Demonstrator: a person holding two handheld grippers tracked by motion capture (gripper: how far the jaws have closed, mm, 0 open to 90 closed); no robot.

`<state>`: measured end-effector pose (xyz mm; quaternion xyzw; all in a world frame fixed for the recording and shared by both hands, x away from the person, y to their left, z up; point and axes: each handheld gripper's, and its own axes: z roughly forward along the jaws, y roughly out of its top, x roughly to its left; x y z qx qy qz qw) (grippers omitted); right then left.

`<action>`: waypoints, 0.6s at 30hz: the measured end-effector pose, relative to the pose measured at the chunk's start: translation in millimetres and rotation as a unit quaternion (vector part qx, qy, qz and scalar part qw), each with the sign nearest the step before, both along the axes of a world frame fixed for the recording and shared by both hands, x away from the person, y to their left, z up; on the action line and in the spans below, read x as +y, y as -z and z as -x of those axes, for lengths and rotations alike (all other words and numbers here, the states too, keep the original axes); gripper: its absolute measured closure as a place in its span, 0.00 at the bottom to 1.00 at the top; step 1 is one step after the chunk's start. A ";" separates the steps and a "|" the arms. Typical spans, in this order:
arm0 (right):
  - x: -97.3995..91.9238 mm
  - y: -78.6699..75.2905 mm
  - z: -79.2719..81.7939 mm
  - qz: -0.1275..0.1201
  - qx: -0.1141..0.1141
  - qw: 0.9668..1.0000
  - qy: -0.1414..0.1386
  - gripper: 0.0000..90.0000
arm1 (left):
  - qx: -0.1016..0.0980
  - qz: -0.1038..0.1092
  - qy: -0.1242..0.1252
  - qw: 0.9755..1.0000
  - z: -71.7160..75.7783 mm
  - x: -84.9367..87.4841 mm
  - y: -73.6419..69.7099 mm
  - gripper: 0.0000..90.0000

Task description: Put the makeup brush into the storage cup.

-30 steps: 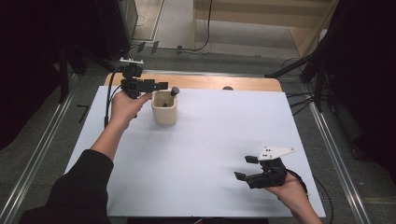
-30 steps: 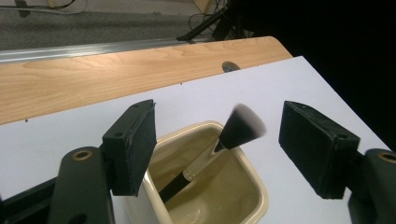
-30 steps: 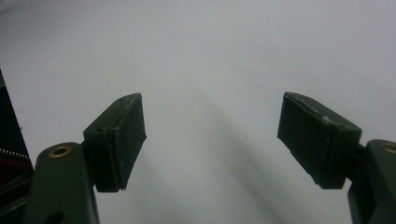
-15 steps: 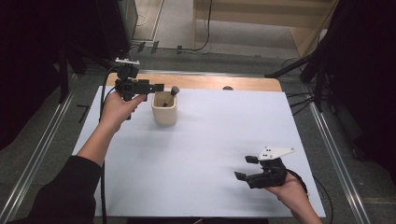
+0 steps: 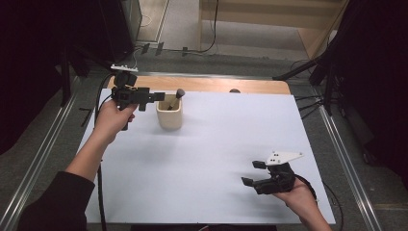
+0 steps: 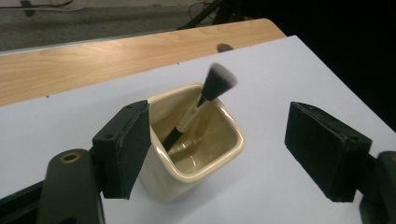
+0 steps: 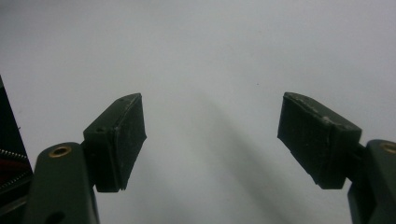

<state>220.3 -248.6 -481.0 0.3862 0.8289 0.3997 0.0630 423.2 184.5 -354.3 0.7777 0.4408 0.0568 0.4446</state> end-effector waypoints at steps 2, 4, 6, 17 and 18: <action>-0.3 0.0 -0.1 0.000 0.000 1.000 0.001 0.27 | 0.002 0.000 0.002 1.000 1.3 1.8 0.7 0.25; 0.0 -1.1 -0.3 -0.003 -0.006 1.000 0.002 0.27 | 0.001 -0.002 0.006 1.000 2.9 3.4 1.6 0.25; 1.3 -2.3 0.0 -0.008 -0.008 1.000 0.003 0.27 | 0.003 0.000 0.015 1.000 4.6 4.9 3.0 0.25; 2.0 -1.9 0.5 -0.011 -0.007 1.000 0.001 0.27 | -0.002 0.004 0.042 0.999 16.7 8.2 8.2 0.25; 1.9 -2.0 0.3 -0.011 -0.007 1.000 0.001 0.27 | -0.002 0.005 0.045 0.999 18.3 8.9 8.5 0.25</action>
